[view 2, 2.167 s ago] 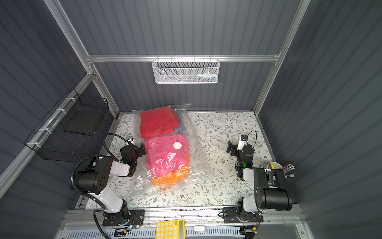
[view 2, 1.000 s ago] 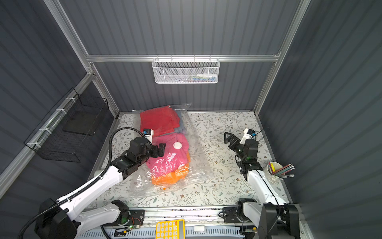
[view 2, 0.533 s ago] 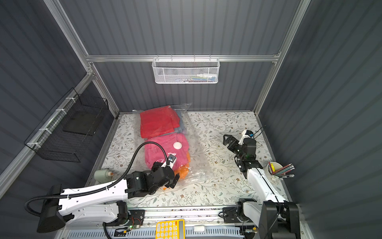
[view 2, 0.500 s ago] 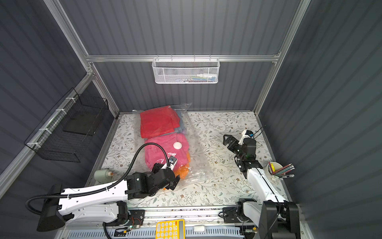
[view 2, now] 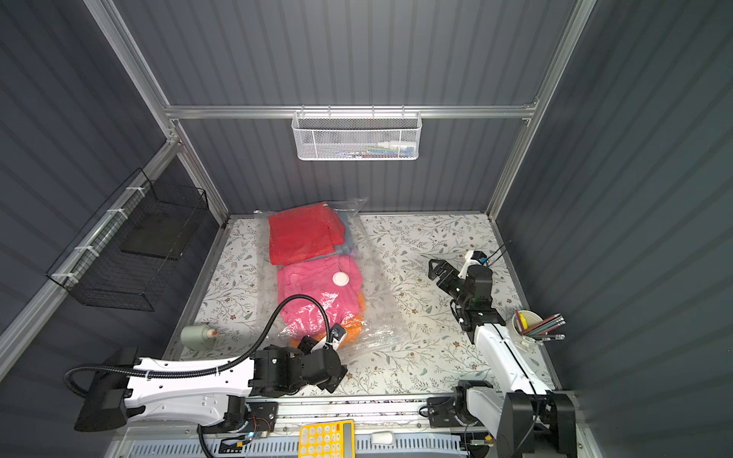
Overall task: Take the trousers out of the vacuum bag
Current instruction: Open the vacuum bag at the center of the board.
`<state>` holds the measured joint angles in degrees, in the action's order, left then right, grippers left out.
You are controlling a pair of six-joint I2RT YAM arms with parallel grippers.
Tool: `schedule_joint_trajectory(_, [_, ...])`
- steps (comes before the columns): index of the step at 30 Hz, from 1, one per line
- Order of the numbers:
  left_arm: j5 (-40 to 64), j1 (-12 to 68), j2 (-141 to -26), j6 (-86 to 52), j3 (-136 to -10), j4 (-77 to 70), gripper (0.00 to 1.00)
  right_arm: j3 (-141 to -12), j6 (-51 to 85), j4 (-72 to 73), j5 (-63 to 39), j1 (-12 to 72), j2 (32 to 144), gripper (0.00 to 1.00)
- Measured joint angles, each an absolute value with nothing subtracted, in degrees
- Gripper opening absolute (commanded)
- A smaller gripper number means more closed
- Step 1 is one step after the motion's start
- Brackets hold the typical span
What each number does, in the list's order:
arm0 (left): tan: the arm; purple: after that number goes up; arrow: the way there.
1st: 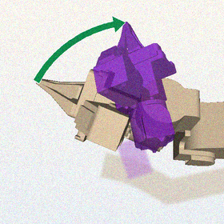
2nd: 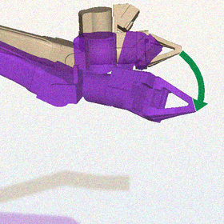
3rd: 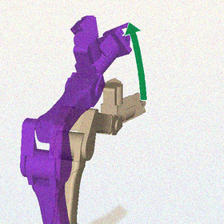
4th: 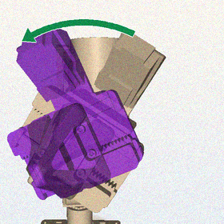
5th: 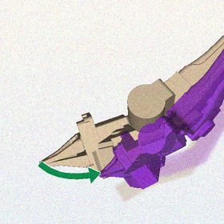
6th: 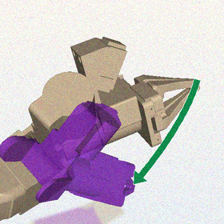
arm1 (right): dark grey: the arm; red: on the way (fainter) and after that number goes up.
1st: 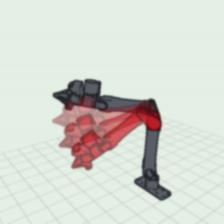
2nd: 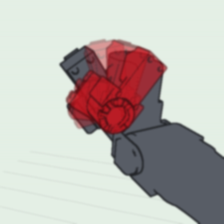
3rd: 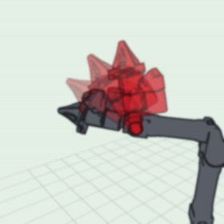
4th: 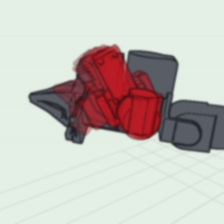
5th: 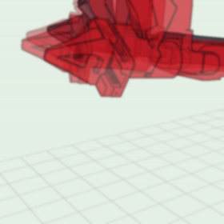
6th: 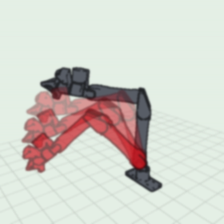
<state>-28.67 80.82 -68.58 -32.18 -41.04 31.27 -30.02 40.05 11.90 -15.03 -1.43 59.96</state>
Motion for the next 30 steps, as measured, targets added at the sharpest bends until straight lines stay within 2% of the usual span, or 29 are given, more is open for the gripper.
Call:
schedule_joint_trajectory(10, [-30.9,80.8,-78.3,-32.2,-41.1,27.2,1.00,-29.7,41.9,8.0,-20.6,-1.3,58.5,0.99])
schedule_joint_trajectory(16, [-33.5,80.8,-81.7,-32.2,-41.1,24.8,0.99,-25.6,42.9,4.5,-24.6,2.2,57.5,0.99])
schedule_joint_trajectory(19, [-34.5,80.0,-84.0,-32.3,-41.1,24.1,0.97,-23.9,43.5,3.3,-25.1,4.5,56.9,0.99])
schedule_joint_trajectory(26, [-35.5,76.1,-85.4,-32.5,-41.2,23.9,0.84,-23.6,45.0,3.2,-25.3,7.4,56.4,0.98])
schedule_joint_trajectory(30, [-35.5,75.2,-85.1,-31.8,-42.2,23.9,0.83,-23.6,46.0,3.2,-25.3,9.0,56.4,0.98])
